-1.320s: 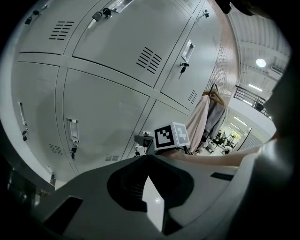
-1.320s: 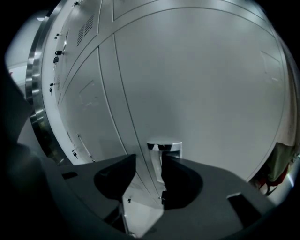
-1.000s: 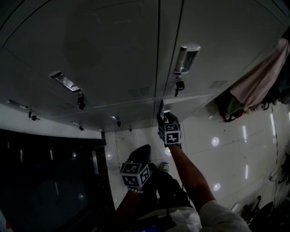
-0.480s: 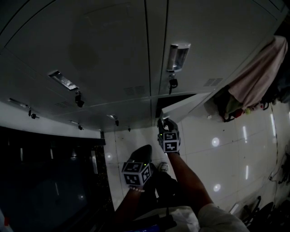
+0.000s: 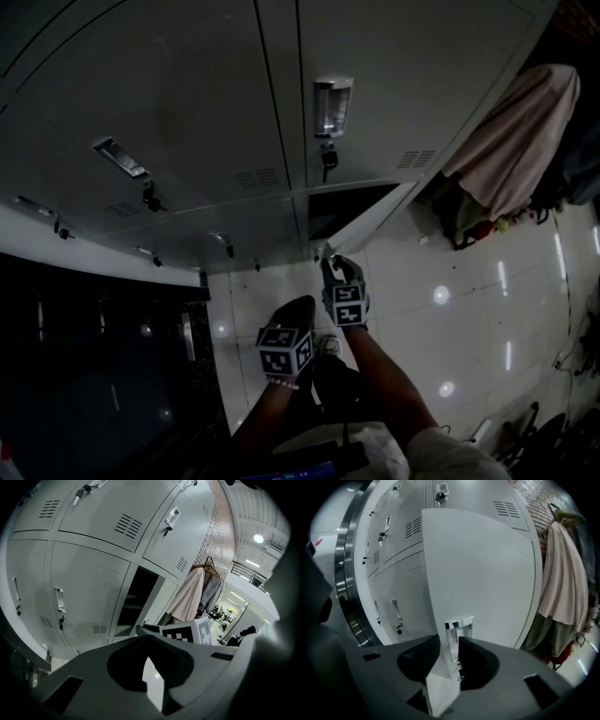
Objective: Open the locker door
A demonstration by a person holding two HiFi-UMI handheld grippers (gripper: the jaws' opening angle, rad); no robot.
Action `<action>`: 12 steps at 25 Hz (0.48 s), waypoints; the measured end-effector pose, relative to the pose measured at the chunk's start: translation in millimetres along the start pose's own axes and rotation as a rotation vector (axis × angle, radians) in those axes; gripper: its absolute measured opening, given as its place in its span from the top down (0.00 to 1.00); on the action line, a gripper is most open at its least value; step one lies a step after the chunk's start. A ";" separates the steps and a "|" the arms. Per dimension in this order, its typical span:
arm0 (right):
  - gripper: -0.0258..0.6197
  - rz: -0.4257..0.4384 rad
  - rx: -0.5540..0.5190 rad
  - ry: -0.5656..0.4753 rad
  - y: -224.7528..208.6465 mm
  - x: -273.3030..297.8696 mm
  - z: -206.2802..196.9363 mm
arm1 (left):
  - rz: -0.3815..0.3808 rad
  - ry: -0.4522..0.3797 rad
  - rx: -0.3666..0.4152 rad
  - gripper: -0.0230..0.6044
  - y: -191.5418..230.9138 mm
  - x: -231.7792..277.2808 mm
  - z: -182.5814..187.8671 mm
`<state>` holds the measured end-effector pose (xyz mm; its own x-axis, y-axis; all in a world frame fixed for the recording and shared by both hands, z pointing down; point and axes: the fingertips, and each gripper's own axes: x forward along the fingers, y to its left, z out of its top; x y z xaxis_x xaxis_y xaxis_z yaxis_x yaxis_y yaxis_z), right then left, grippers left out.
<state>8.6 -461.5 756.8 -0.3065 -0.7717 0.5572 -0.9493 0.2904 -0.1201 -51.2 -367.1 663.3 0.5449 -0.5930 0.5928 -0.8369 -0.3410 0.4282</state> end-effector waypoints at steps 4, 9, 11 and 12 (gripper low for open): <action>0.74 0.016 0.003 0.017 -4.6 -18.0 -13.0 | -0.010 0.008 0.007 0.97 -15.1 4.1 -8.8; 0.73 0.015 0.029 0.033 -15.4 -40.1 -26.0 | -0.026 0.023 0.029 0.97 -33.0 9.2 -18.4; 0.76 0.023 0.036 0.036 -17.7 -50.2 -31.4 | -0.030 0.030 0.046 0.97 -39.5 11.2 -22.0; 0.79 0.026 0.037 0.036 -18.6 -55.2 -34.0 | -0.034 0.032 0.054 0.97 -43.0 12.3 -22.9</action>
<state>45.5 -405.1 756.3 -0.3290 -0.7432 0.5826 -0.9433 0.2882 -0.1650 -7.4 -343.0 667.8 0.5737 -0.5570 0.6005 -0.8190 -0.3996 0.4117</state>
